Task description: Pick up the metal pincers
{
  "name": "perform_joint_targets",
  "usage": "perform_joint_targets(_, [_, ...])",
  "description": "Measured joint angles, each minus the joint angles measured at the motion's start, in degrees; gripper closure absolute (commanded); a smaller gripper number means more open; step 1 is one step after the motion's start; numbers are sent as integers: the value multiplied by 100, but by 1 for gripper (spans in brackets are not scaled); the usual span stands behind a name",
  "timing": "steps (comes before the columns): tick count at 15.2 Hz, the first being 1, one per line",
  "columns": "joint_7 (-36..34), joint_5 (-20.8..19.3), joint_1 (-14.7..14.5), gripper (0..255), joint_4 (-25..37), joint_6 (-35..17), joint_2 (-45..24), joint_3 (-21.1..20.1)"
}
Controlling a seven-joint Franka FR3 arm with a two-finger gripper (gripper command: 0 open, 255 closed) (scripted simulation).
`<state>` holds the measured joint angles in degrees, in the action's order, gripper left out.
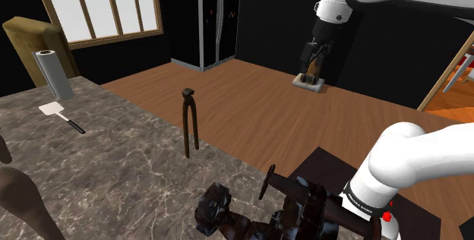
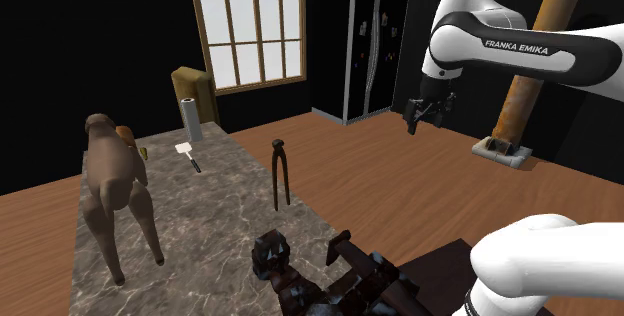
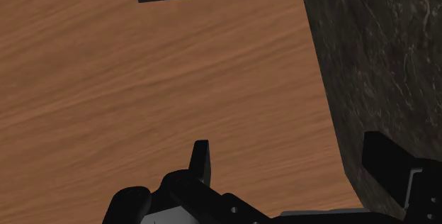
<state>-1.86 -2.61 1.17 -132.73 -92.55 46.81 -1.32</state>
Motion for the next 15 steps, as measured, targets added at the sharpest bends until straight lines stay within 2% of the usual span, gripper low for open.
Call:
perform_joint_targets(2, [-31, 31, -22, 0, 33, -25, -66, -40])
perform_joint_targets(10, [-595, 471, -349, 0, 626, -259, -1010, -751])
perform_joint_targets(15, [-941, 624, -497, 0, 1282, -358, -1821, -1191])
